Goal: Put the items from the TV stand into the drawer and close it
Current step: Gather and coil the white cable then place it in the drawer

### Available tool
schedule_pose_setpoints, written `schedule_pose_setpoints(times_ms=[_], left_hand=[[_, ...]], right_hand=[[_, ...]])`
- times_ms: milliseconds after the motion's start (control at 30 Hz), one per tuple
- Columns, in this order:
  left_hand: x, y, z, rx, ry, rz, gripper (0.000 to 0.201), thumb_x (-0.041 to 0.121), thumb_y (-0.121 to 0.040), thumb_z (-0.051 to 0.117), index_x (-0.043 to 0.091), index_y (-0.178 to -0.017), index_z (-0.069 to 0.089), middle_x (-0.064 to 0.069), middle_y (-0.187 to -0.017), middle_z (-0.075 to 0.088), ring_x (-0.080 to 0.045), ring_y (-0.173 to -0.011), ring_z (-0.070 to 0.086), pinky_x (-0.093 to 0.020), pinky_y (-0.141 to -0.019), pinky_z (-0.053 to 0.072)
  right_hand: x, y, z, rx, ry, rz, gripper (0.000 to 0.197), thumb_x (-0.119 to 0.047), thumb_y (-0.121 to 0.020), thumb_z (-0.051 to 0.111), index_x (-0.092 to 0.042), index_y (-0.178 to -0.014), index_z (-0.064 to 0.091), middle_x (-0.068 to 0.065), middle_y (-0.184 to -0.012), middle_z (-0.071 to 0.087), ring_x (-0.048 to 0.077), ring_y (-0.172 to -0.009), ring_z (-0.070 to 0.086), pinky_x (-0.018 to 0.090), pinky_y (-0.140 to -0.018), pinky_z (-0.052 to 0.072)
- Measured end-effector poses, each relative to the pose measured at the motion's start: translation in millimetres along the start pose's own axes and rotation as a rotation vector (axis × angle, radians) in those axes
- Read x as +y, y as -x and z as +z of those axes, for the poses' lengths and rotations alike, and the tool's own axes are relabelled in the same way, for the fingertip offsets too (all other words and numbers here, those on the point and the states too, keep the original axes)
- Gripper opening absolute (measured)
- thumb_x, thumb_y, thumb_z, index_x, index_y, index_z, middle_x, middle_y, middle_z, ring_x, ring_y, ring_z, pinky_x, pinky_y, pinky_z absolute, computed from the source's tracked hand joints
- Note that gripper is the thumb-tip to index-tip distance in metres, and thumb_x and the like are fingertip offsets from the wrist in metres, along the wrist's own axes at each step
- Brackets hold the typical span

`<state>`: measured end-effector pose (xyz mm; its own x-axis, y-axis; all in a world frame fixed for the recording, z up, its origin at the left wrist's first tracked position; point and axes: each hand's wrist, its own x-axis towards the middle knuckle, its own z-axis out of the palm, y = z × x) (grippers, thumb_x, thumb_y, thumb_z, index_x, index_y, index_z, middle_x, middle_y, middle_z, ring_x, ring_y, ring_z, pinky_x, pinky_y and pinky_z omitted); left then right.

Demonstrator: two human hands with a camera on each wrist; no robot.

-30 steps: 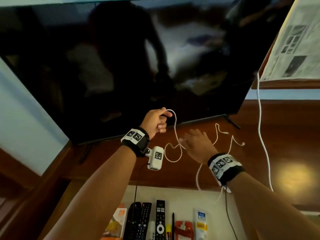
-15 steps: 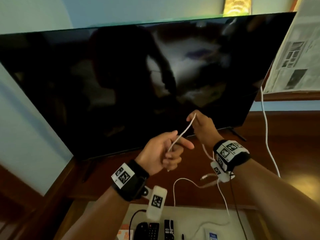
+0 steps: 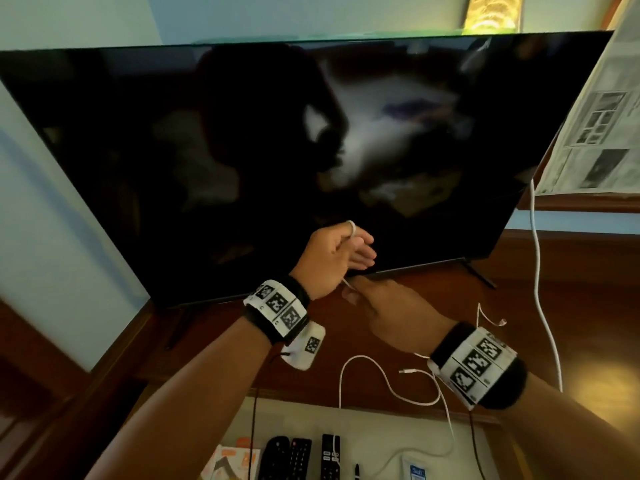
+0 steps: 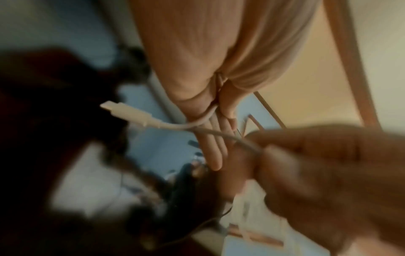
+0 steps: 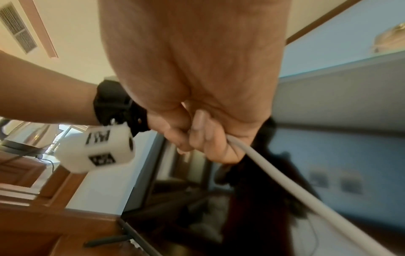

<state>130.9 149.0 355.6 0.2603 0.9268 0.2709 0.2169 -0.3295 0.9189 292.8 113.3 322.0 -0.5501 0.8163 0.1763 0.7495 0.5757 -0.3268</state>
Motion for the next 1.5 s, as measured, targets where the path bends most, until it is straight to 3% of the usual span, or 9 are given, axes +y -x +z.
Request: schedule_pose_setpoints(times_ms=[167, 367, 500, 667, 867, 1033, 1167, 1300, 1500], left_hand=[[-12.3, 12.7, -10.5, -0.199, -0.266, 0.003, 0.029, 0.017, -0.109, 0.045, 0.008, -0.085, 0.060, -0.004, -0.060, 0.059, -0.015, -0.049, 0.053, -0.037, -0.053, 0.046], [-6.4, 41.0, -4.7, -0.377, 0.417, -0.197, 0.051, 0.031, -0.111, 0.030, 0.005, -0.081, 0.061, 0.002, -0.048, 0.025, -0.011, -0.039, 0.019, -0.030, -0.045, 0.015], [2.1, 48.4, -4.1, -0.450, 0.860, -0.096, 0.038, 0.024, -0.110, 0.030, 0.008, -0.094, 0.060, 0.001, -0.052, 0.042, -0.012, -0.041, 0.027, -0.027, -0.046, 0.024], [13.4, 37.3, -1.3, -0.210, 0.950, 0.038, 0.031, 0.019, -0.110, 0.033, 0.001, -0.113, 0.058, -0.007, -0.073, 0.071, -0.017, -0.056, 0.067, -0.028, -0.055, 0.054], [8.2, 5.4, -21.7, 0.070, 0.135, 0.161, 0.019, 0.006, -0.107, 0.046, -0.002, -0.113, 0.063, -0.017, -0.091, 0.076, -0.029, -0.089, 0.077, -0.045, -0.087, 0.062], [-8.9, 7.9, -28.9, -0.274, -0.638, 0.058, 0.019, 0.018, -0.105, 0.047, 0.017, -0.088, 0.057, 0.004, -0.069, 0.067, -0.015, -0.067, 0.068, -0.039, -0.065, 0.055], [-7.6, 22.3, -27.5, -0.295, -0.110, -0.045, 0.056, 0.037, -0.112, 0.028, 0.005, -0.083, 0.063, -0.004, -0.044, 0.045, -0.015, -0.039, 0.039, -0.027, -0.051, 0.039], [-3.7, 34.6, -22.3, -0.400, 0.427, -0.141, 0.041, 0.027, -0.110, 0.033, 0.006, -0.086, 0.059, 0.003, -0.048, 0.033, -0.011, -0.040, 0.020, -0.027, -0.046, 0.018], [10.8, 35.7, -14.3, -0.254, 0.983, 0.021, 0.029, 0.023, -0.109, 0.034, 0.009, -0.096, 0.056, 0.001, -0.059, 0.057, -0.012, -0.047, 0.054, -0.023, -0.050, 0.039]], right_hand=[[7.0, 3.8, -34.6, 0.225, -0.101, -0.016, 0.009, -0.035, -0.101, 0.054, -0.031, -0.097, 0.061, -0.012, -0.072, 0.061, 0.005, -0.058, 0.057, 0.024, -0.053, 0.041], [15.6, -10.2, -38.9, 0.413, -0.446, -0.079, 0.005, -0.015, -0.097, 0.066, -0.014, -0.091, 0.067, -0.007, -0.086, 0.067, 0.010, -0.081, 0.065, 0.025, -0.074, 0.052], [12.7, -15.4, -18.7, 0.491, -0.696, -0.029, 0.016, -0.019, -0.103, 0.055, -0.014, -0.090, 0.064, 0.004, -0.077, 0.059, 0.012, -0.067, 0.054, 0.023, -0.065, 0.044], [-0.9, -13.2, 19.6, 0.287, -0.804, 0.071, 0.021, -0.013, -0.108, 0.042, -0.010, -0.100, 0.062, 0.002, -0.068, 0.052, 0.005, -0.054, 0.044, 0.023, -0.052, 0.038], [9.2, -3.8, 27.3, 0.063, -0.462, 0.100, 0.023, -0.024, -0.107, 0.046, -0.022, -0.106, 0.069, -0.001, -0.071, 0.065, 0.011, -0.058, 0.059, 0.029, -0.057, 0.046], [7.8, -8.0, -10.2, 0.264, -0.399, -0.063, 0.016, -0.022, -0.103, 0.057, -0.021, -0.092, 0.068, -0.004, -0.067, 0.062, 0.019, -0.050, 0.051, 0.035, -0.047, 0.041], [6.1, -10.7, -22.6, 0.388, -0.500, -0.042, 0.010, -0.021, -0.099, 0.064, -0.020, -0.089, 0.067, -0.005, -0.079, 0.069, 0.020, -0.067, 0.064, 0.035, -0.061, 0.051], [3.3, -14.2, -11.9, 0.554, -0.638, -0.008, 0.009, -0.014, -0.100, 0.062, -0.010, -0.092, 0.061, 0.002, -0.079, 0.063, 0.018, -0.069, 0.058, 0.026, -0.064, 0.047], [7.9, -20.3, 29.6, 0.405, -0.763, 0.106, 0.030, -0.020, -0.109, 0.042, -0.035, -0.089, 0.059, -0.004, -0.069, 0.055, 0.016, -0.057, 0.050, 0.040, -0.054, 0.045]])
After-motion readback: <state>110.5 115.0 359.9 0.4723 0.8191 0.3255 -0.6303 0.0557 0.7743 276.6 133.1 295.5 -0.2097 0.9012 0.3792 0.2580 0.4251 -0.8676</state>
